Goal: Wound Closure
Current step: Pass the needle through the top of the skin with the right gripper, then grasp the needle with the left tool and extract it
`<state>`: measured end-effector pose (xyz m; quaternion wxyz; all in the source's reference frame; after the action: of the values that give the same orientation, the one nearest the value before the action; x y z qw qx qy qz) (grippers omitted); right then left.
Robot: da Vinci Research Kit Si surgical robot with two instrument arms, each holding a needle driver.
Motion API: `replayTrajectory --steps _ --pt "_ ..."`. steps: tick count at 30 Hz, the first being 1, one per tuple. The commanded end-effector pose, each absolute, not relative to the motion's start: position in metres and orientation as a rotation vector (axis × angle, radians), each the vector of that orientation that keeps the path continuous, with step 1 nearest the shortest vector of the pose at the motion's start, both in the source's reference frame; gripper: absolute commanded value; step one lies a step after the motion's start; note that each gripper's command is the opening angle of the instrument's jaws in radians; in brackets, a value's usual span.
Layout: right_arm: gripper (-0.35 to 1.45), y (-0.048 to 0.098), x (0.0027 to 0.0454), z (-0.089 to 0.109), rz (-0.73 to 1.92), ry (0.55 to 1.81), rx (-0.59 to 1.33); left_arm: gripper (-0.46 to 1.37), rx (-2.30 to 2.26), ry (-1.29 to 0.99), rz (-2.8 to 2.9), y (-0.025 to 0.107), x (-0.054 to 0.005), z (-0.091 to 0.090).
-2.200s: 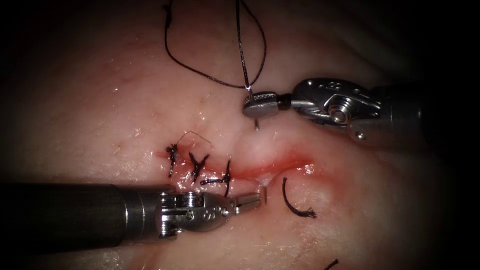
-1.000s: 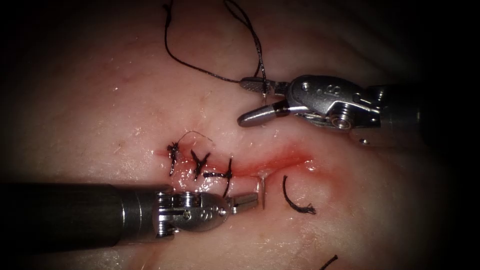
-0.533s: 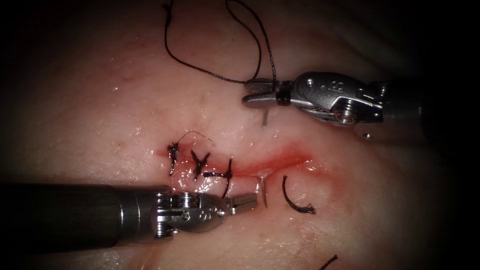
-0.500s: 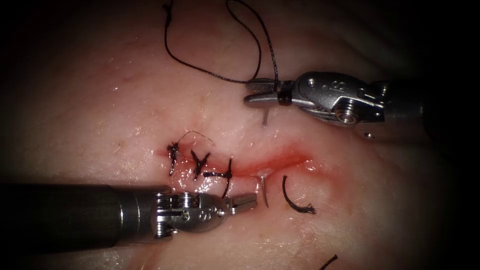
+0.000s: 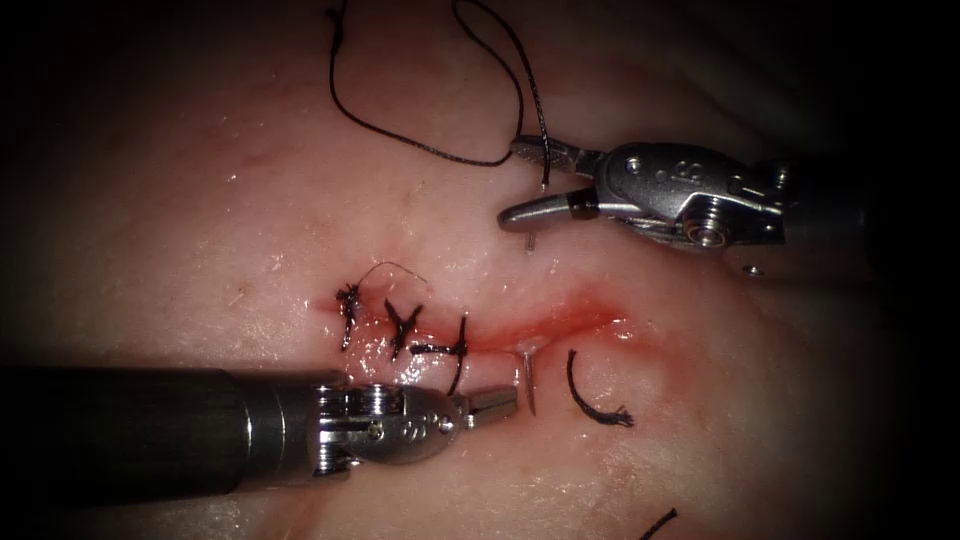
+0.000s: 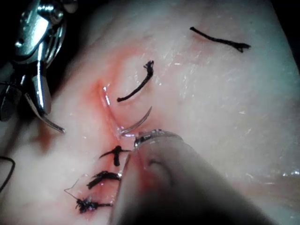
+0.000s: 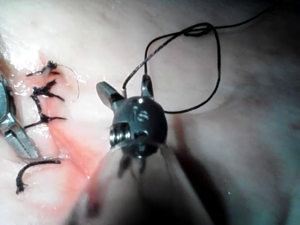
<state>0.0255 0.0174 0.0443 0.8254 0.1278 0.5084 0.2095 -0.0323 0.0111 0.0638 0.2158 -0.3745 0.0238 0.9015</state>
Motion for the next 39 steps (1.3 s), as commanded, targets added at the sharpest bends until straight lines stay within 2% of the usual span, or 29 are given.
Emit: replayTrajectory --steps 1,5,14,18,21,29,32,33,35,36,39 --pt "-0.35 0.017 0.0255 0.044 0.481 1.077 0.295 -0.35 -1.040 0.061 2.501 0.011 -0.0322 0.064" --pt "-0.35 0.017 0.0254 0.045 0.752 1.024 0.465 -0.35 -1.040 0.061 2.501 0.011 -0.0321 0.064" --pt "-0.35 0.015 0.0254 0.046 0.914 0.841 0.764 -0.35 -1.039 0.062 2.501 0.011 -0.0322 0.064" --pt "-0.35 0.012 0.0255 0.046 0.965 0.824 0.853 -0.35 -1.040 0.061 2.501 0.011 -0.0322 0.064" --pt "-0.35 0.010 0.0257 0.046 0.945 0.788 0.886 -0.35 -1.040 0.061 2.501 0.011 -0.0322 0.064" --pt "-0.35 0.007 0.0263 0.047 0.921 0.812 0.919 -0.35 -1.042 0.059 2.501 0.011 -0.0322 0.064" --pt "-0.35 0.008 0.0263 0.047 0.774 0.882 0.828 -0.35 -1.043 0.058 2.501 0.011 -0.0321 0.064" --pt "0.01 0.008 0.0263 0.047 0.734 0.911 0.799 -0.35 -1.044 0.061 2.506 0.011 -0.0321 0.064" --pt "0.40 0.009 0.0259 0.048 0.678 0.982 0.745 -0.35 -1.044 0.064 2.512 0.011 -0.0320 0.064" --pt "0.51 0.010 0.0256 0.048 0.654 1.008 0.722 -0.35 -1.044 0.064 2.512 0.011 -0.0320 0.064" --pt "0.54 0.011 0.0248 0.048 0.626 1.053 0.690 -0.35 -1.049 0.072 2.528 0.011 -0.0321 0.064"
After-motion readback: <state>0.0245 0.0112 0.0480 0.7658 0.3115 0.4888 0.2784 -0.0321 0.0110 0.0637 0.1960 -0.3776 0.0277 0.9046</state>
